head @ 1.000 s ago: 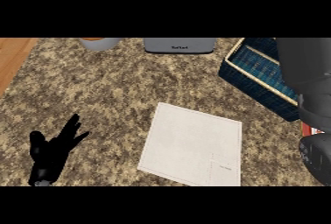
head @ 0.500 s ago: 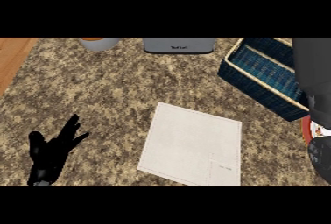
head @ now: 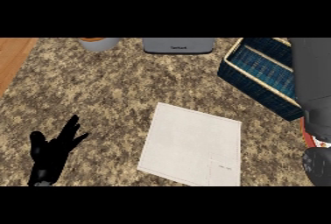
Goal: Pick the squash from the placemat and place it in the basket
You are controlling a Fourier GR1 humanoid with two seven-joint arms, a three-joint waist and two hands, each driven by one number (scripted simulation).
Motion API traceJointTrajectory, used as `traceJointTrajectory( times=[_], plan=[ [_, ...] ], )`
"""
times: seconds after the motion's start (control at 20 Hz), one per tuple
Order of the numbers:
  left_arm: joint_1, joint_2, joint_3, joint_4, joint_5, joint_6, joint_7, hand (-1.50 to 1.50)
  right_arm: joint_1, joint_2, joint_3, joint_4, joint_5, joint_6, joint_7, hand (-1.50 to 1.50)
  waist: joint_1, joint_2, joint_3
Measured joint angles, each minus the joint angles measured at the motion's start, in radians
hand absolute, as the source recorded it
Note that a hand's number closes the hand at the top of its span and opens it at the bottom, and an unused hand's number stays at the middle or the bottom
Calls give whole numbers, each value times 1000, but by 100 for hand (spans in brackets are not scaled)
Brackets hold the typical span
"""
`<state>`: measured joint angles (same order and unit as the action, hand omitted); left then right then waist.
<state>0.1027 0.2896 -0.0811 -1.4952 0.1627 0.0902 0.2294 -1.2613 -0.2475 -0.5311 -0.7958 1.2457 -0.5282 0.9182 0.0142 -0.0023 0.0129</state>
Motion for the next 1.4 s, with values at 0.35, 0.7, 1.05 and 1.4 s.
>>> traceJointTrajectory(
  times=[0.35,0.7,1.05,1.4],
  plan=[
    [5,7,16,1,5,-12,7,0,81,-53,11,32,71,20,44,150,-12,-4,-1],
    [18,-4,20,-5,-6,-4,13,0,163,-78,57,-37,64,115,26,-150,-21,-10,-1],
    [19,-4,32,-8,-3,-16,22,0,222,-69,90,-207,51,144,43,-150,-24,-11,-2],
    [29,-5,40,-5,-15,-14,20,0,316,-69,71,-458,51,177,93,-150,-37,-16,-2]
  ],
)
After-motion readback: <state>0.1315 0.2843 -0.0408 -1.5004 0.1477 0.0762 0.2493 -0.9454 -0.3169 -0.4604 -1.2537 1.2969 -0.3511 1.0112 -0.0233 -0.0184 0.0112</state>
